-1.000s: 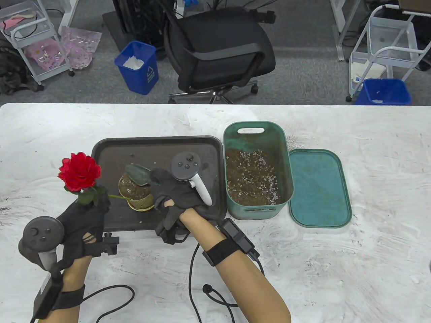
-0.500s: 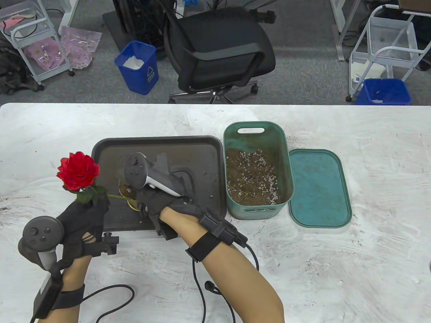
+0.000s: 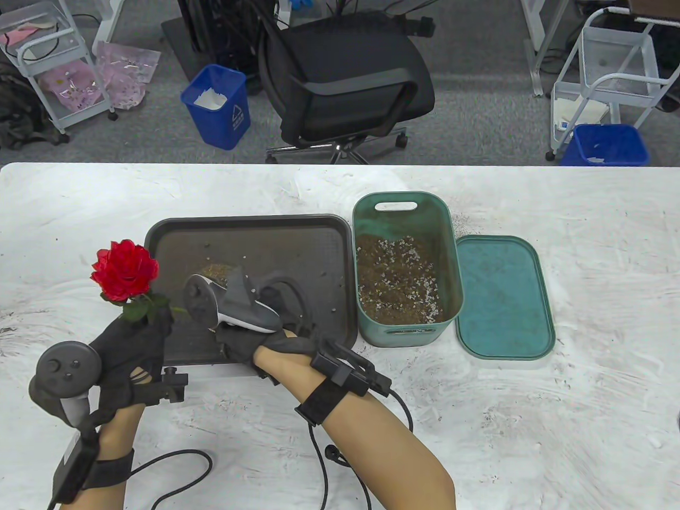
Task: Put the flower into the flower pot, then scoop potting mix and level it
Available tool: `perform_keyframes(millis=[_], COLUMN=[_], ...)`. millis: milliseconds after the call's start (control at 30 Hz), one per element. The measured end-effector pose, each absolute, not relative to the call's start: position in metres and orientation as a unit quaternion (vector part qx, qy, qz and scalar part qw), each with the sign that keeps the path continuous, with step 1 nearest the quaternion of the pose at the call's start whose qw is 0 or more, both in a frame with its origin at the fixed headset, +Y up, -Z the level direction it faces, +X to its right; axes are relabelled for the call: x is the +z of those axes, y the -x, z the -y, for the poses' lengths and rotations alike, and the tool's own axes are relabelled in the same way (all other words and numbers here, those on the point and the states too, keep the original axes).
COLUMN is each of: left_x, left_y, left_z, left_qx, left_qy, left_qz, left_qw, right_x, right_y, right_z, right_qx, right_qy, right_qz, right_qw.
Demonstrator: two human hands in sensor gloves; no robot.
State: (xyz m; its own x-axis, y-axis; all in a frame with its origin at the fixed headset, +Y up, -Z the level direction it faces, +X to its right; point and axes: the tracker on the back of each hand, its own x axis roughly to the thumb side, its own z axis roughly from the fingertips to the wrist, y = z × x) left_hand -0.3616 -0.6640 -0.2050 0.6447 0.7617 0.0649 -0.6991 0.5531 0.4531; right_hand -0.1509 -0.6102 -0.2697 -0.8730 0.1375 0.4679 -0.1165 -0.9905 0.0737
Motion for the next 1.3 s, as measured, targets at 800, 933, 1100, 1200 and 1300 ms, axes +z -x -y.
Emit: perform_keyframes(millis=[800, 933, 1100, 1200, 1300], left_x=[-0.205, -0.204, -0.204, -0.205, -0.205], left_y=[0.362, 0.361, 0.362, 0.362, 0.362], left_z=[0.664, 0.664, 0.664, 0.664, 0.664], left_qx=[0.416, 0.415, 0.415, 0.415, 0.418], left_qy=[-0.225, -0.226, -0.225, -0.225, -0.224], left_qz=[-0.074, -0.073, -0.074, -0.074, -0.075], left_qw=[0.878, 0.878, 0.878, 0.878, 0.877], right_x=[-0.233, -0.237, -0.242, -0.251, -0.259], right_y=[0.106, 0.11, 0.104, 0.094, 0.093], right_z=[0.677, 0.685, 0.679, 0.675, 0.686], right_qx=[0.942, 0.95, 0.944, 0.938, 0.943], right_qy=[-0.286, -0.27, -0.252, -0.209, -0.199], right_qz=[0.139, 0.111, 0.101, 0.087, 0.056], right_qw=[0.113, 0.114, 0.189, 0.262, 0.262])
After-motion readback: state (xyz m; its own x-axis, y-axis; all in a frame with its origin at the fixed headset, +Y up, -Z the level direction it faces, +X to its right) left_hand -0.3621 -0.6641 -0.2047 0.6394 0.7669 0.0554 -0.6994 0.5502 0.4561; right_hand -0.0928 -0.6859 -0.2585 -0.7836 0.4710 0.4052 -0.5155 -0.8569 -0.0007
